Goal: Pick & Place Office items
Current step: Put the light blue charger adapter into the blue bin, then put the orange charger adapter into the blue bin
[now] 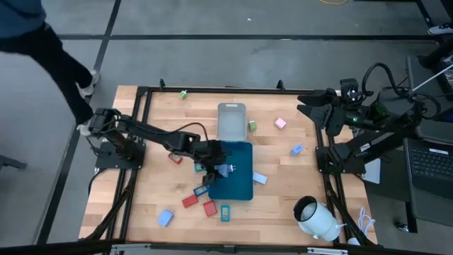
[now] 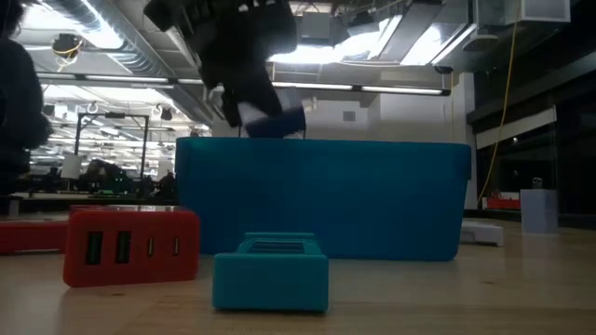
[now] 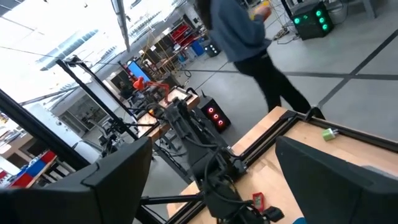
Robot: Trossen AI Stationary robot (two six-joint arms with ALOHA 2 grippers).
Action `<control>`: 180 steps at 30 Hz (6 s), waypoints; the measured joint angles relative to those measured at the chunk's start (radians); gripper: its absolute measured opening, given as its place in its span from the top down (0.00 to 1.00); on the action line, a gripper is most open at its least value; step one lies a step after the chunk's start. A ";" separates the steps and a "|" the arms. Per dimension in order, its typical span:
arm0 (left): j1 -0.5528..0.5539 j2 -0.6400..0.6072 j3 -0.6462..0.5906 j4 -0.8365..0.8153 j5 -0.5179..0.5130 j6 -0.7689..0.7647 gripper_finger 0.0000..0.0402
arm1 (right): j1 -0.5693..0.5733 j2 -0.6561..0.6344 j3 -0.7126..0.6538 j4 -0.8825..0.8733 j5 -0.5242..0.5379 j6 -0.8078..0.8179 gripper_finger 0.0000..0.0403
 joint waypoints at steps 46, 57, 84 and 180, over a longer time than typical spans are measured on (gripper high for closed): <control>-0.857 -0.216 -0.001 -0.569 -0.132 -1.827 0.29 | 0.040 0.000 0.000 0.064 0.068 -0.034 0.14; -0.764 -0.036 -0.001 -0.489 -0.112 -1.727 0.28 | 0.040 -0.001 0.000 0.084 0.051 -0.037 0.14; -0.768 0.148 -0.001 -0.420 -0.083 -1.650 0.28 | 0.040 -0.002 0.000 0.102 0.026 -0.034 0.14; -0.497 0.011 0.063 -0.181 -0.178 -1.450 0.42 | 0.040 0.013 0.000 0.188 0.031 -0.119 0.14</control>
